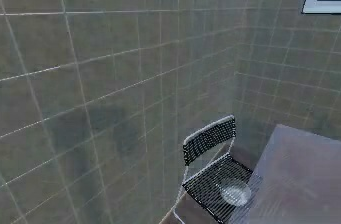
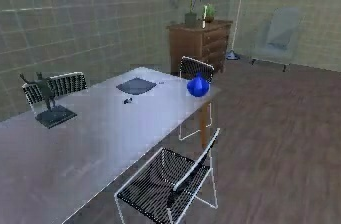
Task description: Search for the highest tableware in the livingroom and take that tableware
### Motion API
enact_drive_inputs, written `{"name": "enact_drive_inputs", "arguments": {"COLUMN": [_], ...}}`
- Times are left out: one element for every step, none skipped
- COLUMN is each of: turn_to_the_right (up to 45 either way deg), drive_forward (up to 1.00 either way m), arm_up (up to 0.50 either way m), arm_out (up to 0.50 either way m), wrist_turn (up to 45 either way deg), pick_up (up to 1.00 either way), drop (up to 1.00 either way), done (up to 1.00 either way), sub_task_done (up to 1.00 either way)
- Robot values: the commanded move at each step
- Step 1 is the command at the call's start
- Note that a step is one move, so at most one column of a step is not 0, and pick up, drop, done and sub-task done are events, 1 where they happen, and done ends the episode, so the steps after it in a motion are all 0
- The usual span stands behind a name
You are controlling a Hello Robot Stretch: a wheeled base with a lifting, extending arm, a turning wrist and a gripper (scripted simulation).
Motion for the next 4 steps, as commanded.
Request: {"name": "enact_drive_inputs", "arguments": {"turn_to_the_right": [45.0,45.0,45.0,39.0], "drive_forward": [0.0,0.0,0.0,0.0], "arm_up": [0.0,0.0,0.0,0.0], "arm_out": [0.0,0.0,0.0,0.0], "wrist_turn": [0.0,0.0,0.0,0.0], "pick_up": [0.0,0.0,0.0,0.0], "drop": [0.0,0.0,0.0,0.0], "done": [0.0,0.0,0.0,0.0], "sub_task_done": [0.0,0.0,0.0,0.0]}}
